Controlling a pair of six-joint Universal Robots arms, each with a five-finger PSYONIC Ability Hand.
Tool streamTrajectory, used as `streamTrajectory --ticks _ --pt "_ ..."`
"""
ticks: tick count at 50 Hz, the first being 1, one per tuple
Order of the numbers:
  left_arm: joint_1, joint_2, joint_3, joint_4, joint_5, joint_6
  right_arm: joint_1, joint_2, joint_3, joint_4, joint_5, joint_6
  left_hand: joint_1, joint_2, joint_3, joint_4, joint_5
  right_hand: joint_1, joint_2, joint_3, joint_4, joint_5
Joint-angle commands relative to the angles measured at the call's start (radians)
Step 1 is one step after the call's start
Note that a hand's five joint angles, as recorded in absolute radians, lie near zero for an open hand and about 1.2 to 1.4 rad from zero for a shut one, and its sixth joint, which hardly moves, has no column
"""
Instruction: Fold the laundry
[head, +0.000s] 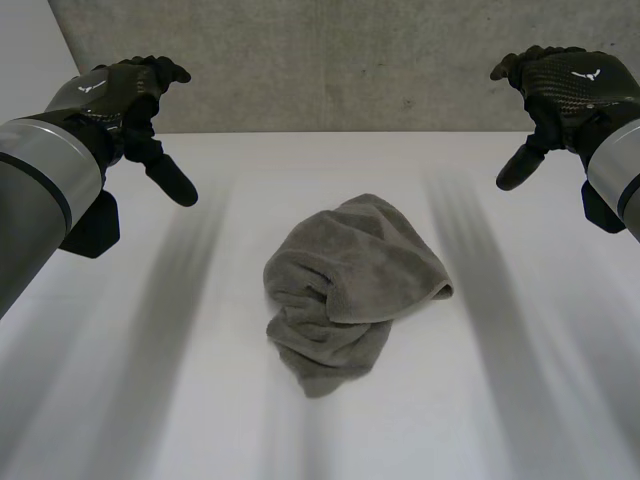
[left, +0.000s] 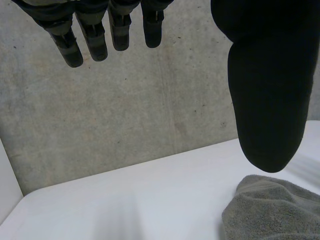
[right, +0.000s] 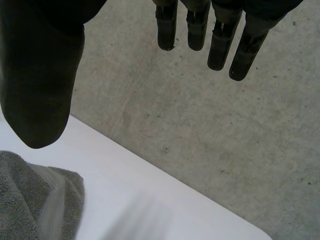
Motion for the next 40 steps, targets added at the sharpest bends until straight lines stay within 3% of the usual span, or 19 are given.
streamTrajectory --ticks 1,10,12,18,23,31,40 --pt "0.001 0.0 -0.007 0.004 0.001 0.001 0.001 0.006 0.002 -0.031 -0.028 -0.064 0.004 0.01 0.009 0.012 -0.033 -0.057 -0.081 -0.068 -0.094 -0.07" --pt "0.001 -0.05 -0.116 0.014 0.005 -0.011 0.041 0.13 0.008 0.071 -0.076 -0.462 0.104 0.11 0.109 0.112 0.067 -0.057 -0.081 -0.068 -0.094 -0.07" --pt "0.0 -0.07 -0.148 0.018 0.003 -0.016 0.063 0.148 0.009 0.085 -0.074 -0.487 0.104 0.11 0.109 0.112 0.067 -0.057 -0.081 -0.068 -0.094 -0.07" --pt "-0.013 -0.163 -0.269 0.089 0.001 -0.043 0.096 0.204 0.015 0.087 -0.096 -0.454 0.095 0.101 0.1 0.103 0.058 -0.057 -0.081 -0.068 -0.094 -0.07" --pt "-0.036 -0.237 -0.315 0.179 0.003 -0.094 0.155 0.316 0.019 0.028 -0.184 -0.322 0.092 0.098 0.097 0.1 0.055 -0.057 -0.081 -0.068 -0.094 -0.07" --pt "-0.103 -0.363 -0.302 0.228 0.005 -0.143 0.192 0.441 0.011 -0.041 -0.183 -0.219 0.083 0.09 0.089 0.091 0.046 -0.057 -0.081 -0.068 -0.094 -0.07" --pt "-0.171 -0.446 -0.234 0.269 0.001 -0.163 0.201 0.492 0.015 -0.117 -0.174 -0.142 0.083 0.09 0.089 0.091 0.046 0.065 0.04 0.054 0.028 0.051"
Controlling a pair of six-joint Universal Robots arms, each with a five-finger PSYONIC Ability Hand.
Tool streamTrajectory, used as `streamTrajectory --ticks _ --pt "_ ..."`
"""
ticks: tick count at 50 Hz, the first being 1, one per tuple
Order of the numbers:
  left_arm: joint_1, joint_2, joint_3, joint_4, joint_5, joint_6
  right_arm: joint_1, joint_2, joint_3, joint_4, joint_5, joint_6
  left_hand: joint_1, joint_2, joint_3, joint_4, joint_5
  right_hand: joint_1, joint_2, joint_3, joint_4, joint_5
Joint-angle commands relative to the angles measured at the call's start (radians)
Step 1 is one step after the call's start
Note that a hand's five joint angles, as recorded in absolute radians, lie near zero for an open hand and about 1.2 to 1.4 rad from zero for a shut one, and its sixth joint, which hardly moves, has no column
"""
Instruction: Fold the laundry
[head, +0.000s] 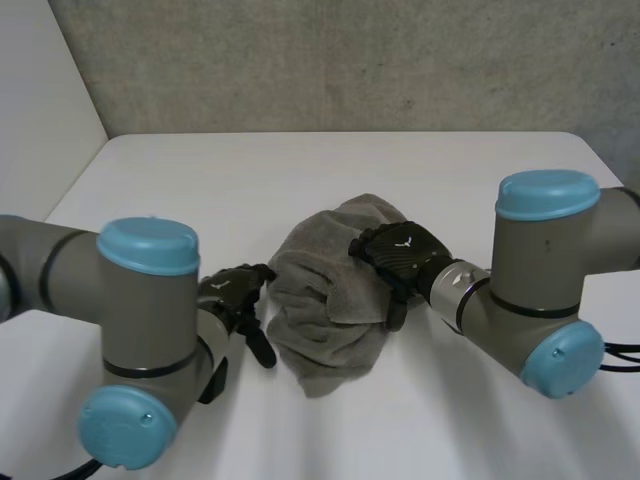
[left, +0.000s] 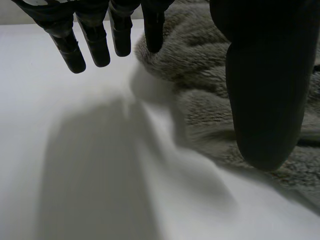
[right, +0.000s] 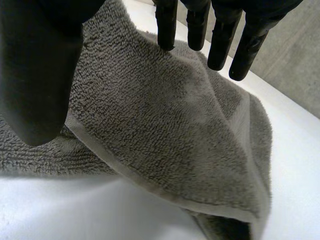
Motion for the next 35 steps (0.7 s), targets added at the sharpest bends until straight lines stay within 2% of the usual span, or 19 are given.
streamTrajectory --ticks 1,3,9,14,16,17,19,22,24,31,33,35 --pt "-0.035 -0.046 0.047 0.023 -0.002 -0.008 0.005 0.041 -0.001 -0.048 0.009 0.05 0.03 0.027 0.027 0.028 0.03 0.123 0.104 0.116 0.091 0.115" --pt "-0.04 -0.058 0.059 0.033 -0.004 -0.008 0.007 0.048 -0.004 -0.053 0.015 0.05 0.03 0.027 0.027 0.028 0.03 0.167 0.149 0.161 0.136 0.16" --pt "-0.06 -0.135 0.11 0.116 -0.007 -0.003 0.005 0.059 -0.023 -0.076 0.063 0.067 0.048 0.044 0.044 0.045 0.048 0.507 0.488 0.501 0.476 0.5" --pt "-0.075 -0.164 0.133 0.156 -0.009 0.0 0.005 0.047 -0.023 -0.086 0.06 0.089 0.18 0.177 0.177 0.178 0.18 0.719 0.701 0.713 0.688 0.712" --pt "-0.077 -0.167 0.14 0.171 -0.01 0.001 0.005 0.048 -0.023 -0.085 0.057 0.095 0.443 0.439 0.439 0.44 0.442 0.778 0.759 0.772 0.747 0.771" --pt "-0.077 -0.167 0.14 0.172 -0.01 0.001 0.005 0.053 -0.018 -0.086 0.054 0.101 0.444 0.441 0.441 0.442 0.444 0.848 0.829 0.841 0.817 0.84" --pt "-0.077 -0.166 0.14 0.197 -0.012 0.003 0.005 0.058 -0.018 -0.085 0.047 0.11 0.807 0.803 0.803 0.804 0.806 0.901 0.883 0.895 0.87 0.894" --pt "-0.077 -0.164 0.14 0.208 -0.013 0.006 0.005 0.068 -0.016 -0.085 0.032 0.13 0.917 0.913 0.913 0.914 0.917 0.966 0.947 0.959 0.935 0.959" --pt "-0.075 -0.156 0.137 0.213 -0.013 0.008 0.004 0.073 -0.018 -0.085 0.011 0.159 1.168 1.164 1.164 1.165 1.167 1.15 1.131 1.143 1.119 1.142" --pt "-0.066 -0.09 0.128 0.202 -0.013 0.011 -0.006 0.064 -0.018 -0.088 -0.026 0.219 1.169 1.166 1.166 1.167 1.169 1.159 1.14 1.152 1.127 1.151" --pt "-0.063 -0.055 0.125 0.196 -0.012 0.012 -0.009 0.03 -0.018 -0.082 -0.064 0.253 1.169 1.166 1.166 1.167 1.169 1.159 1.14 1.152 1.127 1.151" --pt "-0.057 0.042 0.12 0.17 -0.006 0.012 -0.01 -0.006 -0.02 -0.077 -0.075 0.257 1.169 1.166 1.166 1.167 1.169 1.159 1.14 1.152 1.127 1.151"
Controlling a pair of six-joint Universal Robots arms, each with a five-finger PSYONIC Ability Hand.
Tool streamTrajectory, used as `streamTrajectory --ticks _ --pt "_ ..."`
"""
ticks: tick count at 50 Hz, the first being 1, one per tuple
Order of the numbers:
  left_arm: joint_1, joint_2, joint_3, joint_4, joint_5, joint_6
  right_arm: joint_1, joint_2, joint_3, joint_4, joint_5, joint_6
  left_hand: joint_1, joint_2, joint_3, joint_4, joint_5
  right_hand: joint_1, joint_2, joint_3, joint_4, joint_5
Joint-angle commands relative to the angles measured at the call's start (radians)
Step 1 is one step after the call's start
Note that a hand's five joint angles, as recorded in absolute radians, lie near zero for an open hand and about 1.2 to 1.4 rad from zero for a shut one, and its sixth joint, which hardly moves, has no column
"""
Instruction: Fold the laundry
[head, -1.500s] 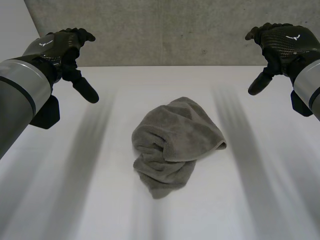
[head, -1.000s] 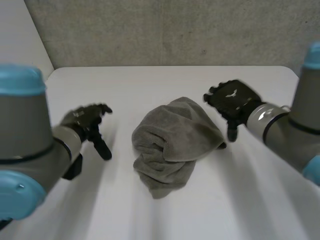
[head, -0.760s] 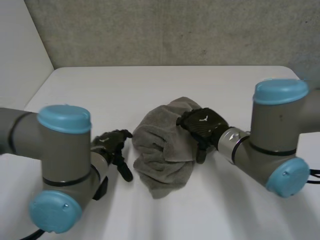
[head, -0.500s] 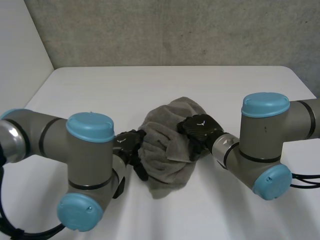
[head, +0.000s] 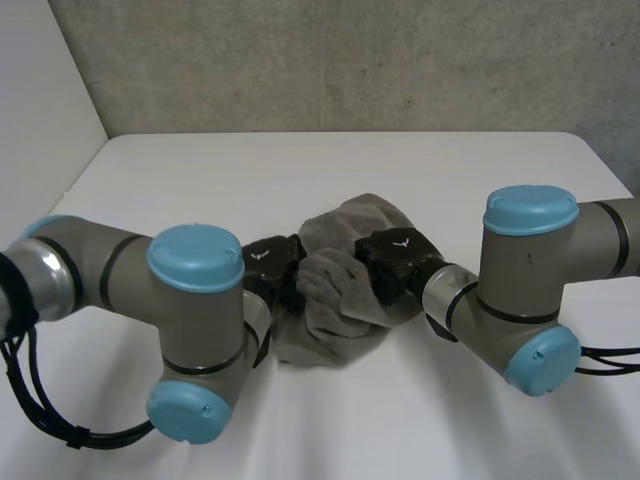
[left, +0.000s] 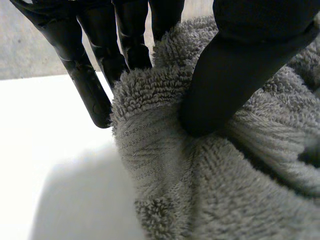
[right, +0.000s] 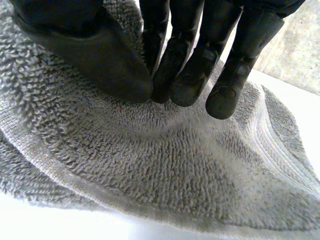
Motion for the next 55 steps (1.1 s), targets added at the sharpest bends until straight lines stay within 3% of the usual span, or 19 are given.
streamTrajectory --ticks 1,7,12,16,23,27,31,36,38,41,42,43,44,45,46,47,49,53,55 --pt "0.013 0.158 -0.011 -0.037 0.008 0.002 -0.019 -0.12 -0.004 0.015 -0.063 0.058 0.292 0.193 0.194 0.187 0.278 0.083 0.064 0.063 0.06 0.05" --pt "0.051 0.386 0.0 -0.148 0.018 0.002 -0.086 -0.326 -0.021 0.082 -0.083 0.046 0.292 0.193 0.194 0.187 0.278 0.083 0.064 0.063 0.06 0.05" --pt "0.067 0.525 0.021 -0.203 0.069 0.001 -0.149 -0.542 -0.131 0.295 -0.161 0.042 0.292 0.193 0.194 0.187 0.278 0.083 0.064 0.063 0.06 0.05" --pt "0.109 0.644 0.027 -0.226 0.158 -0.004 -0.184 -0.592 -0.176 0.361 -0.223 0.02 0.292 0.193 0.194 0.187 0.278 0.083 0.064 0.063 0.06 0.05" --pt "0.237 0.666 0.003 -0.231 0.245 -0.015 -0.215 -0.599 -0.233 0.429 -0.278 -0.034 0.292 0.193 0.194 0.187 0.278 0.083 0.064 0.063 0.06 0.05" --pt "0.326 0.568 -0.054 -0.229 0.288 -0.012 -0.206 -0.437 -0.28 0.452 -0.264 -0.069 0.292 0.193 0.194 0.187 0.278 0.083 0.064 0.063 0.06 0.05" --pt "0.349 0.433 -0.052 -0.228 0.302 -0.01 -0.166 -0.303 -0.33 0.487 -0.235 -0.118 0.292 0.193 0.194 0.187 0.278 0.083 0.064 0.063 0.06 0.05" --pt "0.363 0.229 -0.005 -0.218 0.304 0.001 -0.074 0.036 -0.535 0.53 -0.093 -0.26 0.292 0.193 0.194 0.187 0.278 0.083 0.064 0.063 0.06 0.05" --pt "0.367 0.093 0.085 -0.2 0.301 0.001 -0.065 0.105 -0.594 0.53 -0.055 -0.283 0.292 0.193 0.194 0.187 0.278 0.083 0.064 0.063 0.06 0.05" --pt "0.367 0.037 0.135 -0.195 0.298 0.002 -0.059 0.215 -0.708 0.529 0.019 -0.297 0.292 0.193 0.194 0.187 0.278 0.083 0.064 0.063 0.06 0.05" --pt "0.369 -0.009 0.182 -0.189 0.296 0.004 -0.059 0.216 -0.709 0.529 0.019 -0.298 0.211 0.112 0.113 0.106 0.197 0.083 0.064 0.063 0.06 0.05" --pt "0.372 -0.046 0.231 -0.186 0.29 0.001 -0.056 0.246 -0.748 0.53 0.054 -0.294 -0.179 -0.278 -0.277 -0.285 -0.193 -0.122 -0.142 -0.142 -0.146 -0.156" --pt "0.372 -0.046 0.231 -0.186 0.29 0.001 -0.05 0.248 -0.768 0.53 0.087 -0.291 -0.183 -0.282 -0.281 -0.289 -0.197 -0.653 -0.673 -0.673 -0.677 -0.687" --pt "0.381 -0.07 0.277 -0.186 0.282 0.001 -0.05 0.248 -0.768 0.53 0.087 -0.291 -0.514 -0.613 -0.612 -0.62 -0.528 -0.659 -0.678 -0.679 -0.682 -0.692" --pt "0.392 -0.084 0.311 -0.186 0.269 0.001 -0.042 0.234 -0.765 0.53 0.108 -0.288 -0.669 -0.768 -0.767 -0.774 -0.683 -0.92 -0.94 -0.94 -0.944 -0.954" --pt "0.392 -0.084 0.311 -0.186 0.268 0.001 -0.037 0.205 -0.747 0.527 0.121 -0.282 -0.67 -0.769 -0.768 -0.776 -0.684 -1.094 -1.114 -1.114 -1.118 -1.128" --pt "0.41 -0.084 0.337 -0.186 0.223 0.001 -0.036 0.163 -0.713 0.523 0.128 -0.27 -0.925 -1.024 -1.023 -1.031 -0.939 -1.139 -1.158 -1.159 -1.162 -1.172" --pt "0.418 -0.059 0.333 -0.185 0.19 0.004 -0.036 0.056 -0.59 0.504 0.124 -0.244 -0.926 -1.024 -1.024 -1.031 -0.94 -1.139 -1.158 -1.159 -1.162 -1.172" --pt "0.418 -0.031 0.325 -0.185 0.179 0.004 -0.036 -0.061 -0.427 0.439 0.112 -0.236 -0.926 -1.024 -1.024 -1.031 -0.94 -1.139 -1.158 -1.159 -1.162 -1.172"
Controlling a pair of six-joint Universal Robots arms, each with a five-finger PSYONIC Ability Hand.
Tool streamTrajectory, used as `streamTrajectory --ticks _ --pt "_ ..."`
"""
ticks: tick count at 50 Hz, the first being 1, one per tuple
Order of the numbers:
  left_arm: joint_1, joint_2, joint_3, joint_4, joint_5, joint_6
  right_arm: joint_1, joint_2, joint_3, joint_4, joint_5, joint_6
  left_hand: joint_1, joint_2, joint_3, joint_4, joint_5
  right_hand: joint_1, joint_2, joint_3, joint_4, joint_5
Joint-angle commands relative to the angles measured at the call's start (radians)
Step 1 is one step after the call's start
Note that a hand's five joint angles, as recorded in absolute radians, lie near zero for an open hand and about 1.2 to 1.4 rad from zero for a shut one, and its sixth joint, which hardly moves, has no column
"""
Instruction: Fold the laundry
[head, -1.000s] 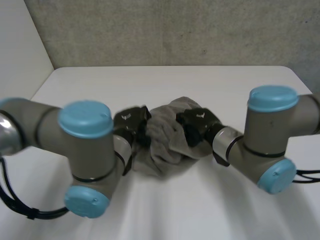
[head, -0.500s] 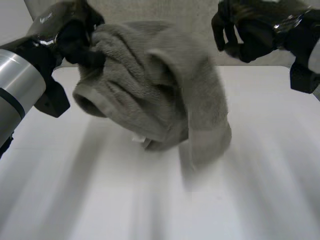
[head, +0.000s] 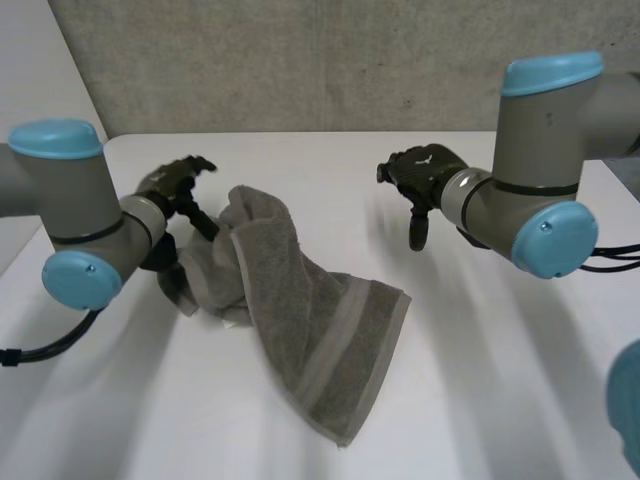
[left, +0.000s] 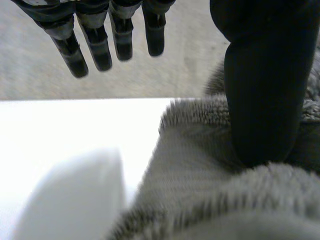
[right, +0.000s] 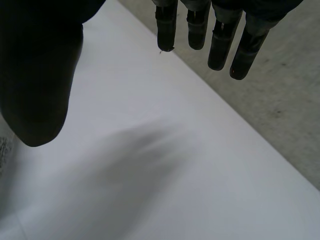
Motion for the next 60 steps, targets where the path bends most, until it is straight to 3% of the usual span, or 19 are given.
streamTrajectory --ticks 1,3,6,8,17,25,33,42,60 --pt "0.017 0.085 -0.015 -0.002 -0.065 0.002 0.001 -0.254 0.301 -0.086 -0.012 0.043 -0.087 -0.082 -0.081 -0.083 -0.092 -0.066 -0.072 -0.066 -0.085 -0.061" --pt "0.017 0.113 -0.041 -0.002 -0.065 0.004 0.001 -0.381 0.497 -0.172 -0.035 0.043 -0.087 -0.082 -0.081 -0.083 -0.092 -0.066 -0.072 -0.066 -0.085 -0.061" --pt "0.017 0.182 -0.115 -0.003 -0.065 0.004 0.001 -0.435 0.594 -0.213 -0.049 0.043 -0.087 -0.082 -0.081 -0.083 -0.092 -0.066 -0.072 -0.066 -0.085 -0.061" --pt "0.018 0.225 -0.164 -0.002 -0.063 0.004 0.006 -0.521 0.768 -0.282 -0.073 0.046 -0.087 -0.082 -0.081 -0.083 -0.092 -0.066 -0.072 -0.066 -0.085 -0.061" --pt "0.02 0.432 -0.477 0.043 -0.06 0.088 0.085 -0.614 1.096 -0.419 -0.084 0.145 -0.087 -0.082 -0.081 -0.083 -0.092 -0.066 -0.072 -0.066 -0.085 -0.061" --pt "0.015 0.535 -0.707 0.173 -0.055 0.137 0.134 -0.599 1.19 -0.466 -0.119 0.245 -0.087 -0.082 -0.081 -0.083 -0.092 -0.066 -0.072 -0.066 -0.085 -0.061" --pt "0.02 0.53 -0.755 0.252 -0.055 0.137 0.164 -0.529 1.253 -0.568 -0.171 0.244 -0.087 -0.082 -0.081 -0.083 -0.092 -0.066 -0.072 -0.066 -0.085 -0.061" --pt "0.021 0.521 -0.756 0.258 -0.055 0.137 0.188 -0.495 1.293 -0.678 -0.171 0.239 -0.09 -0.085 -0.084 -0.086 -0.095 0.0 -0.006 0.0 -0.019 0.005" --pt "0.024 0.521 -0.767 0.259 -0.055 0.136 0.2 -0.412 1.27 -0.744 -0.176 0.236 -0.09 -0.085 -0.084 -0.086 -0.095 0.276 0.27 0.276 0.257 0.281"
